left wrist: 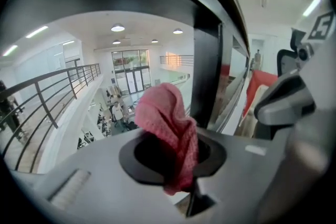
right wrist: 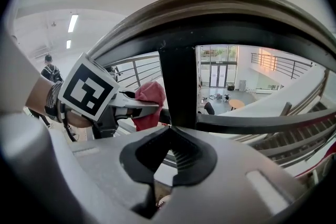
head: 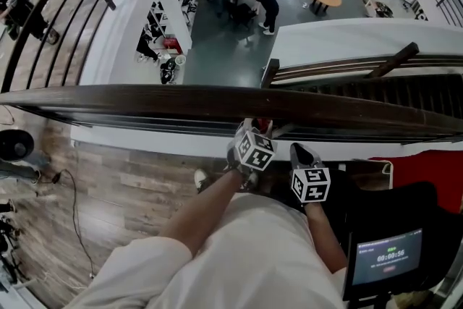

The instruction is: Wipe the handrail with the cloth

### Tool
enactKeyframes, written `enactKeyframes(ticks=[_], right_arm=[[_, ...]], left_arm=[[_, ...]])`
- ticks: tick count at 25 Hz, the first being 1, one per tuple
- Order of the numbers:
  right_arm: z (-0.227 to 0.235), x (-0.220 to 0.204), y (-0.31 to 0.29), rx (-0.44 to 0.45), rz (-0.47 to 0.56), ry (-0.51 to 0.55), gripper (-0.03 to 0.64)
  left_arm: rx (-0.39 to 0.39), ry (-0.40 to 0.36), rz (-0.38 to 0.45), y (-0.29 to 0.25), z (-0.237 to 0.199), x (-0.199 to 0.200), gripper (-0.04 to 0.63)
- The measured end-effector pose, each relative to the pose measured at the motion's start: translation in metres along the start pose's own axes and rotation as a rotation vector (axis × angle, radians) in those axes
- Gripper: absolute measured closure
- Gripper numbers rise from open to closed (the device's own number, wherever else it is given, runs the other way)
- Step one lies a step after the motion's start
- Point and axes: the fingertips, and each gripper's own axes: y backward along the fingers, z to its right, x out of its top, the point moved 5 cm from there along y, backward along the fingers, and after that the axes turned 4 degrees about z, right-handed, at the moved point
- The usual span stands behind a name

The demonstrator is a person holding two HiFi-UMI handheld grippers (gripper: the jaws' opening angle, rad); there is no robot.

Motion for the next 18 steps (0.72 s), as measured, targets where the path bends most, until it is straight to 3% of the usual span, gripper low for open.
enactKeyframes(ticks=[18], right_arm=[[-0.034, 0.022, -0.03, 0.048, 0.008, 0.029, 0.614]], left_arm=[[0.066, 0.1, -0.036, 0.034, -0.063, -0.025, 0.508]])
